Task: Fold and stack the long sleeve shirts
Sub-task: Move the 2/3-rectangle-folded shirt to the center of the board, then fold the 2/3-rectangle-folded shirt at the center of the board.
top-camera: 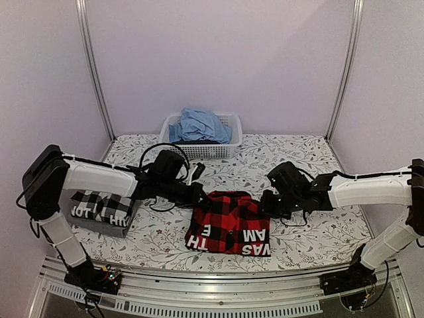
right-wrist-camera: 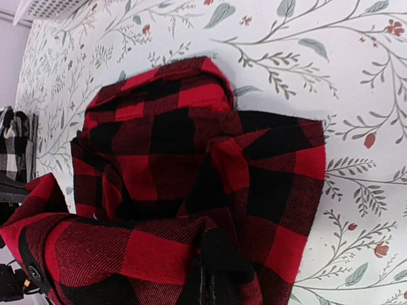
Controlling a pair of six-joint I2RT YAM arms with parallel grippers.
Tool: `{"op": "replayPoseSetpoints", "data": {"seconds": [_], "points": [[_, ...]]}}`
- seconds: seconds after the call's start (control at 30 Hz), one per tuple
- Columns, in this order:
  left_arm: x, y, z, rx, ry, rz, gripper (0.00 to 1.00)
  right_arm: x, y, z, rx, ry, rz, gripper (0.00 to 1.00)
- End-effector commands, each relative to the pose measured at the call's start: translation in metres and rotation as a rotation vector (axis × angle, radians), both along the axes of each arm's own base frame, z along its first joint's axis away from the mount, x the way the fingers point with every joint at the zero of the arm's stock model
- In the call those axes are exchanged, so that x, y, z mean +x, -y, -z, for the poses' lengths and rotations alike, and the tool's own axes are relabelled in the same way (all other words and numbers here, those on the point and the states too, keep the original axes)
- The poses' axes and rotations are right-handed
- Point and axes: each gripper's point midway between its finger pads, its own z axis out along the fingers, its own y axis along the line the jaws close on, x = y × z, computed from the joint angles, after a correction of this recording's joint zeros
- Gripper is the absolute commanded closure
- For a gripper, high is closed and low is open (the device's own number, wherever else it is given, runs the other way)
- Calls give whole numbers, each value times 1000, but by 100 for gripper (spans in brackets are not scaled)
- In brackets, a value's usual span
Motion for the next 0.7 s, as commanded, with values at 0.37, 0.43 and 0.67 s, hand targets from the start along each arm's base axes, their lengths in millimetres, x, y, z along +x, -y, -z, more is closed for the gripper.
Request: {"op": "replayPoseSetpoints", "data": {"seconds": [0.37, 0.43, 0.67], "points": [[51, -23, -28, -21, 98, -89, 100, 75, 11, -44, -90, 167, 139, 100], [62, -24, -23, -21, 94, -88, 100, 87, 12, -39, -88, 162, 141, 100], [110, -29, 12, -29, 22, -127, 100, 132, 19, 0, -78, 141, 141, 100]]}}
